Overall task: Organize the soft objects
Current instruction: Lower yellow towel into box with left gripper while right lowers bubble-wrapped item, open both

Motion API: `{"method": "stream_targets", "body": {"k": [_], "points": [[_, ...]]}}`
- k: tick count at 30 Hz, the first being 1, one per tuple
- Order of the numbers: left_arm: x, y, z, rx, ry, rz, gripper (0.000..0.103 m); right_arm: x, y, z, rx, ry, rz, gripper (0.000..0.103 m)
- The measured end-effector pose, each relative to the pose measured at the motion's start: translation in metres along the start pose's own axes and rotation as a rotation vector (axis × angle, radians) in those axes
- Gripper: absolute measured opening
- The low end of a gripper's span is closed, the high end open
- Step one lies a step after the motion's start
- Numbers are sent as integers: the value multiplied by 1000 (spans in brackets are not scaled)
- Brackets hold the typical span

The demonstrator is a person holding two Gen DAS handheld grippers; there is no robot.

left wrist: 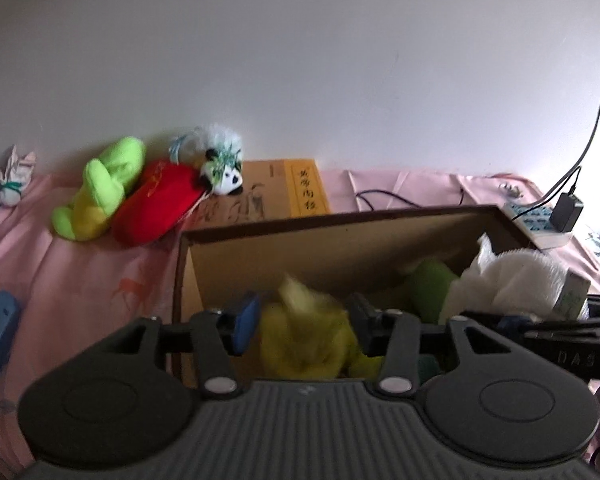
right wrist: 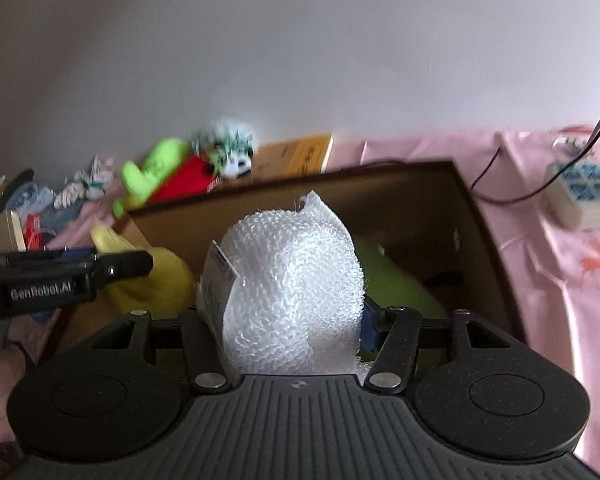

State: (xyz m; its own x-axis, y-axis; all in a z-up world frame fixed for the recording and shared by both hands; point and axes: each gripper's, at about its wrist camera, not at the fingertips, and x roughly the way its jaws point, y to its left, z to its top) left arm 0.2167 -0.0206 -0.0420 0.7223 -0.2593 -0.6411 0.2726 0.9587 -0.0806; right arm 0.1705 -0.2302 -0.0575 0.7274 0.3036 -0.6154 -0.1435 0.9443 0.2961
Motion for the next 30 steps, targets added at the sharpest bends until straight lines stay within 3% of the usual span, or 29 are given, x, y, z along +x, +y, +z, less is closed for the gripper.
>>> {"method": "stream_targets", "body": {"k": [7,16,19,26,30], "points": [[9,2,-3,-7,36,3,62,1,2,-6,-68,17,-20,43],[-27,8,-5,-83,1,-39,63,-25,-13,-11,46,5,-2,44],[-40,8,-6,-99,-5,-50,63,-27,-14,-15,72,42,-11,44],[-66,4,-12,-90,-21,-42,64,-35,-7,-20,108,115,-32,44],[-79,5,-19,-76,-24,-21,64,-46,-3,-23,121,98,-13,44]]}}
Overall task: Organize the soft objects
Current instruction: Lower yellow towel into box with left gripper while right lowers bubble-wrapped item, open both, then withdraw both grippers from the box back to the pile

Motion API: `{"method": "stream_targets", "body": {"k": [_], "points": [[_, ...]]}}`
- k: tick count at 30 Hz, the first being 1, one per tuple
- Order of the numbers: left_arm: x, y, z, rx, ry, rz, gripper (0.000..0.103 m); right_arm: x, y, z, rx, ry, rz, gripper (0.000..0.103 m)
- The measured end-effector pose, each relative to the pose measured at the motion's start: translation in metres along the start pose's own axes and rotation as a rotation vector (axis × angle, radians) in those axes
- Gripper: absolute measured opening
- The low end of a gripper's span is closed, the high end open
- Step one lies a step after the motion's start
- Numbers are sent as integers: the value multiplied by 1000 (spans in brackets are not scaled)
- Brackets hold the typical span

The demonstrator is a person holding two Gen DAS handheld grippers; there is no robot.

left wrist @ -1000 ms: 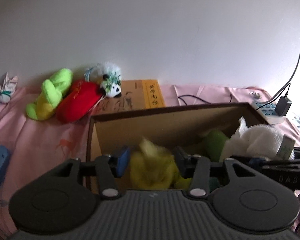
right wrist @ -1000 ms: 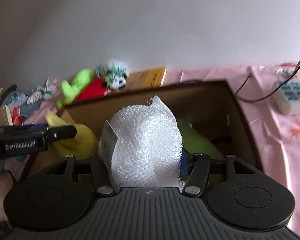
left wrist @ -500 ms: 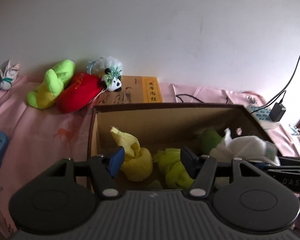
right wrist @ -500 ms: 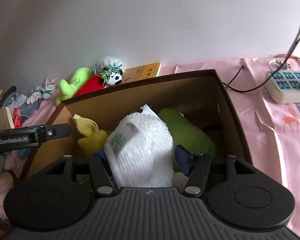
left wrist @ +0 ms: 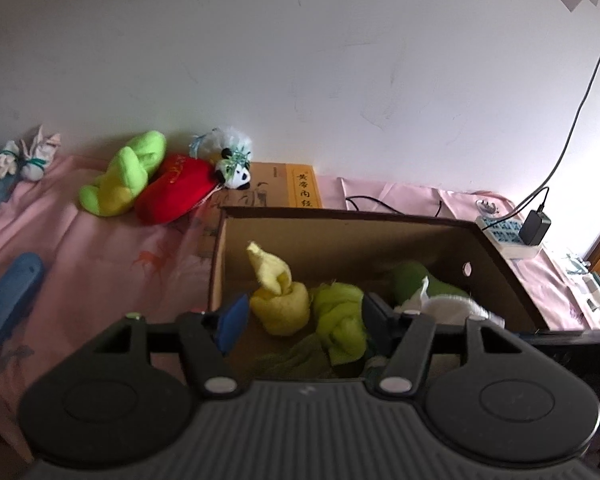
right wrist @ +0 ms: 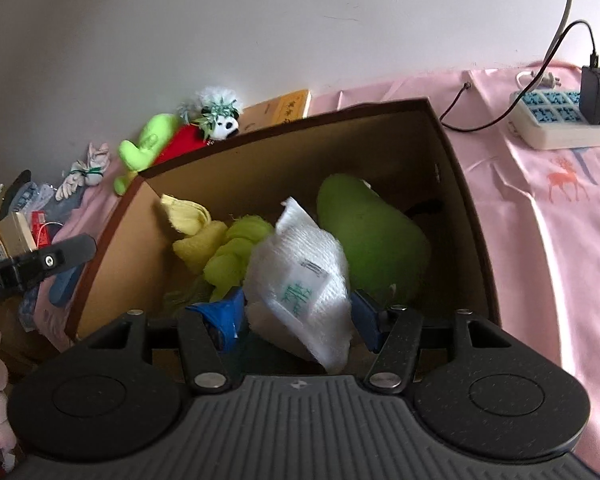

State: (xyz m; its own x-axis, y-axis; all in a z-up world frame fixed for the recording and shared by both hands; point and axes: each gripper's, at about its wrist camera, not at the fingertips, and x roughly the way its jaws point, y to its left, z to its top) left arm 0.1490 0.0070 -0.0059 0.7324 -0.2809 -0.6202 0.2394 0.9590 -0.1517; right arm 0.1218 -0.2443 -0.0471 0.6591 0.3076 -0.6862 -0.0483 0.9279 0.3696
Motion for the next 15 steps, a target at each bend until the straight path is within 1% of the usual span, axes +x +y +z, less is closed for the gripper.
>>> {"method": "stream_targets", "body": {"k": [4,8,10,12,15], "points": [[-18,3,-8,9,-11,26,65,-25,3,-3,-22,-92,-25,44],[-38,7,-16,6,-27,36,66,-53,13,-12,-99,-185,-55,44],[-48,8,-21,16,-31,50,66,-66,19,-19,-140,-229,-92,44],[-55,9,-28,24,-30,56,67,-75,26,-30,-182,-264,-131,44],[-63,13,-39,23,-12,53,67,-84,32,-46,-217,-289,-165,44]]}}
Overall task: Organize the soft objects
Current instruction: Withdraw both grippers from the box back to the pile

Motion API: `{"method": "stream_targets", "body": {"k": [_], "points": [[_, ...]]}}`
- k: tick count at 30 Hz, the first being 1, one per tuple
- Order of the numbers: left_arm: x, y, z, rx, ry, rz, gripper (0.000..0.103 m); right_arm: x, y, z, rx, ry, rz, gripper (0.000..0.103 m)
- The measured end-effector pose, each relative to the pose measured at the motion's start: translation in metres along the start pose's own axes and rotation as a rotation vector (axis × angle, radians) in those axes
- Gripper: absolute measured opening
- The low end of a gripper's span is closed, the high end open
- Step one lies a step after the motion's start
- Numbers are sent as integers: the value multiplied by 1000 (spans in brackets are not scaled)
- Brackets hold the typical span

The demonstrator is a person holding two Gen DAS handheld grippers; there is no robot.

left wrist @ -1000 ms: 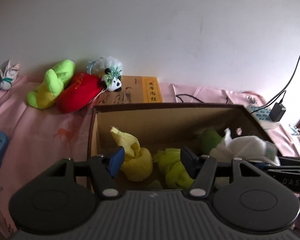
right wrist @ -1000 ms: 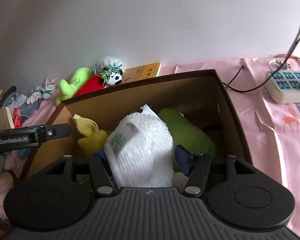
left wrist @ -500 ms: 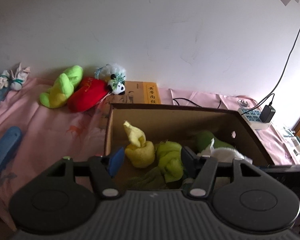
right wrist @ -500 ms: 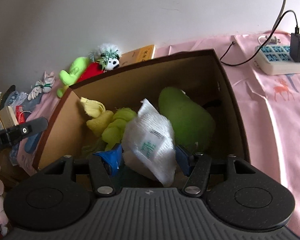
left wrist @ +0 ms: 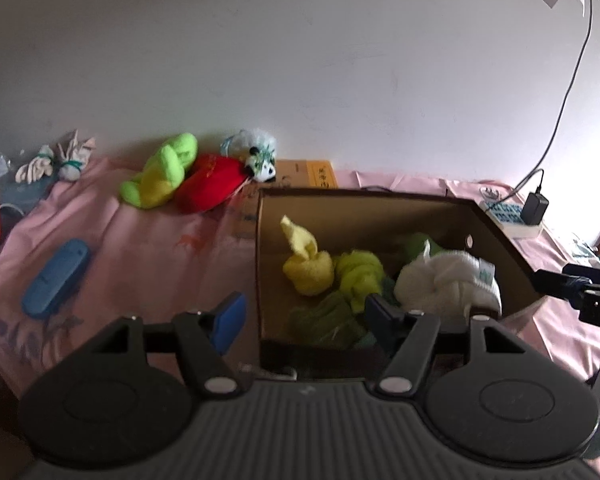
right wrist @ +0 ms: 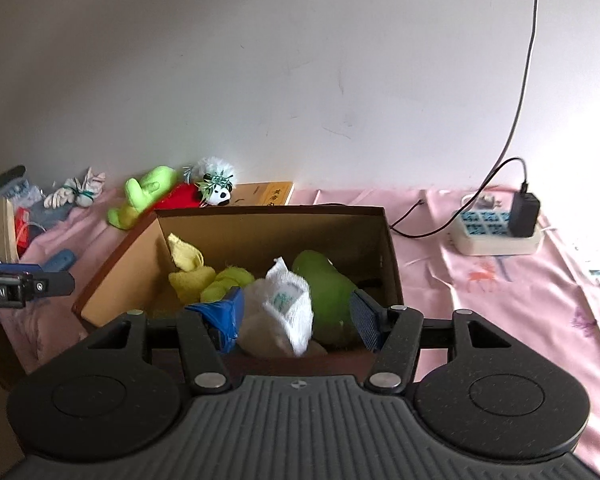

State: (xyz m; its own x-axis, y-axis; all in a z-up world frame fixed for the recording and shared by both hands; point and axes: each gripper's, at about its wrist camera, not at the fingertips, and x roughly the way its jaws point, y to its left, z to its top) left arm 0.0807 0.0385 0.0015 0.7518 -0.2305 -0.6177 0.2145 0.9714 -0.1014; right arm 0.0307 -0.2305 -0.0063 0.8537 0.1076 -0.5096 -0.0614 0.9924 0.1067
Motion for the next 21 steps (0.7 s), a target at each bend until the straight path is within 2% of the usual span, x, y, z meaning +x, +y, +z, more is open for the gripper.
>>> {"method": "stream_targets", "body": {"k": [6,11,15,21], "points": [[-14,8,-22,-2,31,-4,67,-13,9,-22,7,39,29,43],[-27,11,-47,26,57,-22,67,-17,18,-45,-9,104,48,43],[-32,12,-70,49,101,-45,67,-22,29,-63,-27,141,33,42],[-33,13,-94,69,160,-88,67,-28,36,-80,17,200,31,40]]}}
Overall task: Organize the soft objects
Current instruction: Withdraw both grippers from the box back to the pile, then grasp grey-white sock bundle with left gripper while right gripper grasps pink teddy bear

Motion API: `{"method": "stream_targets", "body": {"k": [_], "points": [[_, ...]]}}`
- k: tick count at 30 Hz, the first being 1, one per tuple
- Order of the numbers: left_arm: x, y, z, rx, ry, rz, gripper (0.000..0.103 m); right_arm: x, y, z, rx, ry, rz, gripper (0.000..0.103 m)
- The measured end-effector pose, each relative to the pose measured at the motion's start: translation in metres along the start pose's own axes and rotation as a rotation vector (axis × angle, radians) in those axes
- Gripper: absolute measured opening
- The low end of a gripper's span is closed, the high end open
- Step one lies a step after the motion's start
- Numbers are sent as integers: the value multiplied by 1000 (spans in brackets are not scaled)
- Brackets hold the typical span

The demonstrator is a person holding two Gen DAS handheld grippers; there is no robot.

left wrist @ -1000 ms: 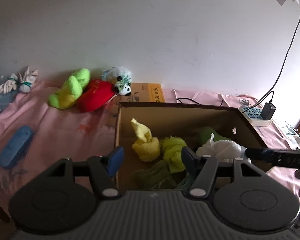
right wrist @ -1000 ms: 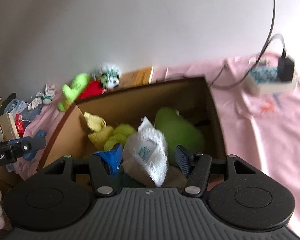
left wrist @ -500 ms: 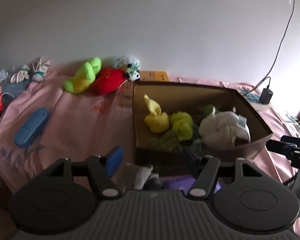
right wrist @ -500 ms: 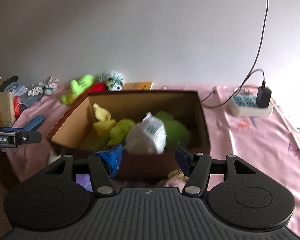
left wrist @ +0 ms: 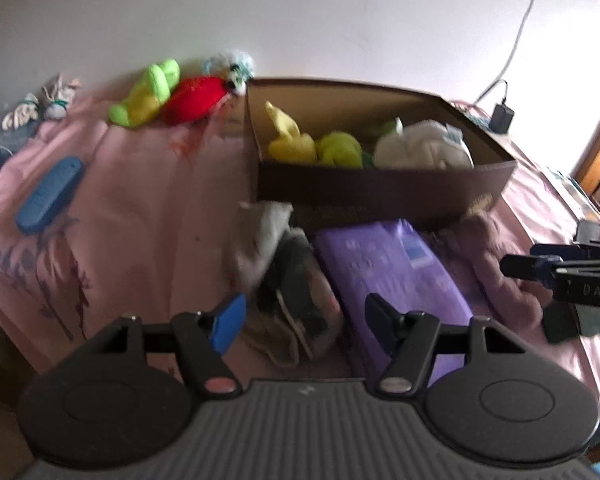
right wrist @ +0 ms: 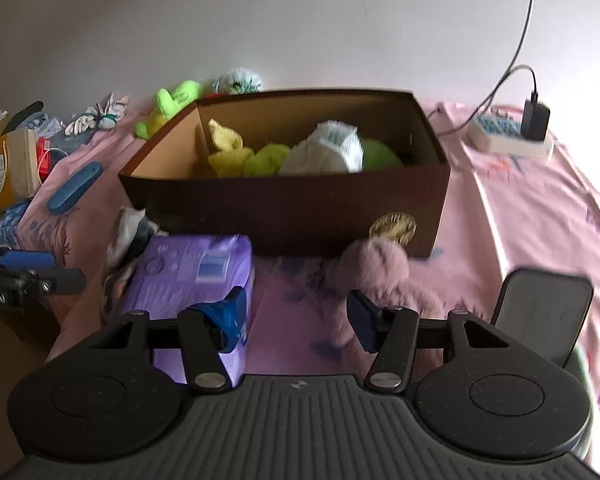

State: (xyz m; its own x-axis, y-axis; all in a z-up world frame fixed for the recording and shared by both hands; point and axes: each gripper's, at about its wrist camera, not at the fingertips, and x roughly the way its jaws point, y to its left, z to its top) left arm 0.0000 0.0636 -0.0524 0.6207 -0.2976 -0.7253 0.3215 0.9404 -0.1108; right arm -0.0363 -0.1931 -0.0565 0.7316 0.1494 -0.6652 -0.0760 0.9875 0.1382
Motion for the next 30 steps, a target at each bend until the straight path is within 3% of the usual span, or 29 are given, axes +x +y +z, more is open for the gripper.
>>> {"method": "stream_targets", "body": {"k": [14,30], "points": [[11,6,-19,-4,36,-9,68,-4,7,-28,114,111,40,40],[46,34,-12,-67,37,-30,70,-3,2,-22,98,91,25,39]]}}
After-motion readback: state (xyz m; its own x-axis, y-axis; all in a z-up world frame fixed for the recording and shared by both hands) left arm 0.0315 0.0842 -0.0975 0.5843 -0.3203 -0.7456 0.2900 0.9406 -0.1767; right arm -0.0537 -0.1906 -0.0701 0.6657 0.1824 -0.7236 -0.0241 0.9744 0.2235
